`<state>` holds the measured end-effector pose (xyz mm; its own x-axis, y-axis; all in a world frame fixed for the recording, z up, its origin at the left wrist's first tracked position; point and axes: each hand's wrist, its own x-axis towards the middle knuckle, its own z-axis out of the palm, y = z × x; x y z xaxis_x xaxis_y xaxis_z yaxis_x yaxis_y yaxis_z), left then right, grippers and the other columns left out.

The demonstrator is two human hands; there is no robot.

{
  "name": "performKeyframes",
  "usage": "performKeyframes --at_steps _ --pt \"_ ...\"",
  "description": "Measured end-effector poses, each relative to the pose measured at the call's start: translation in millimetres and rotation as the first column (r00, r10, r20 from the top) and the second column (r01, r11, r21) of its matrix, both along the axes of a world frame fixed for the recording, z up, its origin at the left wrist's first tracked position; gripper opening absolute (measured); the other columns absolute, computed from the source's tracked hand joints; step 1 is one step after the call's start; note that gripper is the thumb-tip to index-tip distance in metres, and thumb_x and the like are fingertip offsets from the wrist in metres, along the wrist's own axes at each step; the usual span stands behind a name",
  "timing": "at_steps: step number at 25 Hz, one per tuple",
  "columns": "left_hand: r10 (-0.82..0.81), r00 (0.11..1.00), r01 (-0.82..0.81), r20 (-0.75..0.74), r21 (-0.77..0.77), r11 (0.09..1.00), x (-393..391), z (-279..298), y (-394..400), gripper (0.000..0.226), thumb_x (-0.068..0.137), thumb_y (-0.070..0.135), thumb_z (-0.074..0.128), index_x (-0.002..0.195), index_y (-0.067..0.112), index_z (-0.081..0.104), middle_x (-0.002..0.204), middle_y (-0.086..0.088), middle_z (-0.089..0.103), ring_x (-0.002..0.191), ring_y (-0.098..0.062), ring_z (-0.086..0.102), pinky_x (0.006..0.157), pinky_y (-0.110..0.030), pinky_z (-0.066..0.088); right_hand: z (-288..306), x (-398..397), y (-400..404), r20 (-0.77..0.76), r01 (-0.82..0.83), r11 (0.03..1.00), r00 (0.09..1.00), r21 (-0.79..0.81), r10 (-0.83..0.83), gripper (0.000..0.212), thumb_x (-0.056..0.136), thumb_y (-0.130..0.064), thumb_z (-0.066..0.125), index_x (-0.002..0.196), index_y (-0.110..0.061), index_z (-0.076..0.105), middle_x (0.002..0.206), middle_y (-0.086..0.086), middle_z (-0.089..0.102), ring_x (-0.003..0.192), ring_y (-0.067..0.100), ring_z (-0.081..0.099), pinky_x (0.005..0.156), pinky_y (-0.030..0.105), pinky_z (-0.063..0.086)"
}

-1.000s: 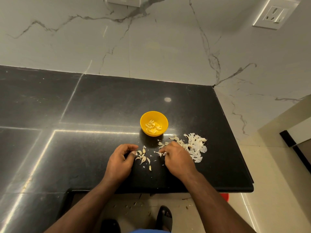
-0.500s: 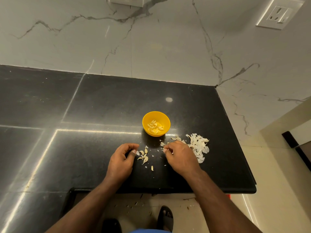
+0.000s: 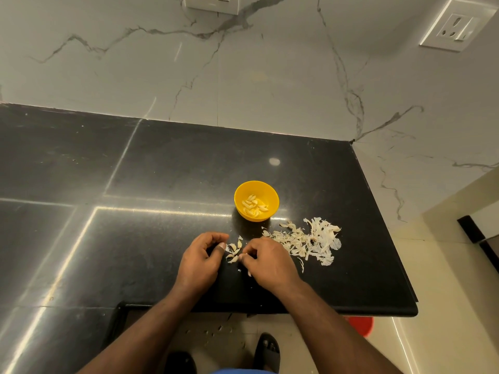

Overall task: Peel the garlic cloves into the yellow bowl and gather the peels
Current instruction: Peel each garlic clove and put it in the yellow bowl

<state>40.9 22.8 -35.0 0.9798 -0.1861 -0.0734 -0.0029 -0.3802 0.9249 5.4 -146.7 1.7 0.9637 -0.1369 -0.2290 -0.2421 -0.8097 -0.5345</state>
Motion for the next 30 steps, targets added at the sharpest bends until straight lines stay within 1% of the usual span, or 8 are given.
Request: performKeyframes --at_steps 5,10,14,17,20,24,28,30 --pt "-0.011 0.999 0.01 -0.038 -0.039 0.999 0 -1 2 0.022 0.095 0.021 0.067 0.103 0.041 0.067 0.106 0.01 0.07 0.099 -0.004 0.066 0.086 -0.03 0.056 8 -1 -17 -0.006 0.158 0.93 0.986 0.333 -0.165 0.007 0.091 -0.025 0.071 0.093 -0.027 0.077 0.088 -0.013 0.072 0.083 0.005 0.066 0.083 0.031 0.055" --pt "-0.075 0.996 0.073 -0.041 -0.059 0.996 0 19 -8 0.018 0.093 0.027 0.07 0.106 0.039 0.071 0.1 0.014 0.072 0.093 -0.002 0.066 0.08 -0.029 0.057 15 -4 -23 0.054 0.177 0.922 0.977 0.344 -0.208 0.01 0.091 -0.022 0.07 0.081 -0.025 0.071 0.077 -0.012 0.068 0.076 0.007 0.065 0.075 0.031 0.055" --pt "-0.164 0.984 0.153 -0.074 -0.137 0.979 -2 40 -24 0.015 0.089 0.027 0.074 0.104 0.028 0.076 0.094 0.015 0.076 0.091 -0.002 0.07 0.077 -0.02 0.055 21 -4 -21 0.108 0.127 0.928 0.979 0.35 -0.175 0.009 0.089 -0.028 0.073 0.081 -0.028 0.071 0.073 -0.011 0.068 0.07 0.003 0.063 0.065 0.021 0.049" --pt "-0.167 0.98 0.141 -0.112 -0.211 0.967 -2 47 -31 0.008 0.088 0.022 0.075 0.095 0.022 0.077 0.09 0.008 0.077 0.087 -0.006 0.072 0.071 -0.016 0.053 27 -4 -23 0.052 0.161 0.804 0.971 0.573 -0.232 0.004 0.084 -0.024 0.08 0.084 -0.026 0.077 0.076 -0.001 0.074 0.065 0.005 0.065 0.063 0.022 0.052" --pt "-0.156 0.98 0.126 -0.126 -0.216 0.968 -3 47 -32 0.005 0.092 0.016 0.071 0.091 0.019 0.075 0.084 0.005 0.076 0.079 -0.006 0.07 0.066 -0.015 0.051 30 -7 -29 -0.05 0.212 0.698 0.968 0.684 -0.245 0.008 0.084 -0.014 0.079 0.091 -0.017 0.079 0.08 0.007 0.075 0.067 0.009 0.063 0.059 0.024 0.048" --pt "-0.115 0.982 0.074 -0.149 -0.257 0.964 -4 47 -35 0.007 0.094 0.012 0.068 0.091 0.015 0.073 0.077 0.006 0.075 0.071 -0.002 0.068 0.062 -0.013 0.05 29 -9 -33 -0.083 0.201 0.655 0.975 0.728 -0.207 0.013 0.089 -0.005 0.072 0.096 -0.014 0.078 0.081 0.006 0.075 0.07 0.012 0.066 0.061 0.025 0.049" --pt "-0.146 0.979 0.107 -0.141 -0.25 0.962 -8 48 -37 0.009 0.087 0.015 0.075 0.096 0.019 0.074 0.089 0.007 0.077 0.086 -0.005 0.071 0.071 -0.016 0.053 29 -10 -35 -0.061 0.214 0.672 0.968 0.709 -0.243 0.008 0.086 -0.008 0.075 0.093 -0.011 0.077 0.077 0.01 0.074 0.069 0.015 0.065 0.062 0.028 0.05" --pt "-0.142 0.985 0.122 -0.101 -0.181 0.976 -10 46 -37 0.01 0.087 0.017 0.076 0.094 0.023 0.075 0.09 0.008 0.076 0.089 -0.006 0.071 0.075 -0.02 0.055 29 -11 -34 -0.071 0.231 0.695 0.965 0.681 -0.252 0.008 0.083 -0.011 0.078 0.091 -0.01 0.077 0.078 0.015 0.074 0.067 0.016 0.064 0.062 0.029 0.05"
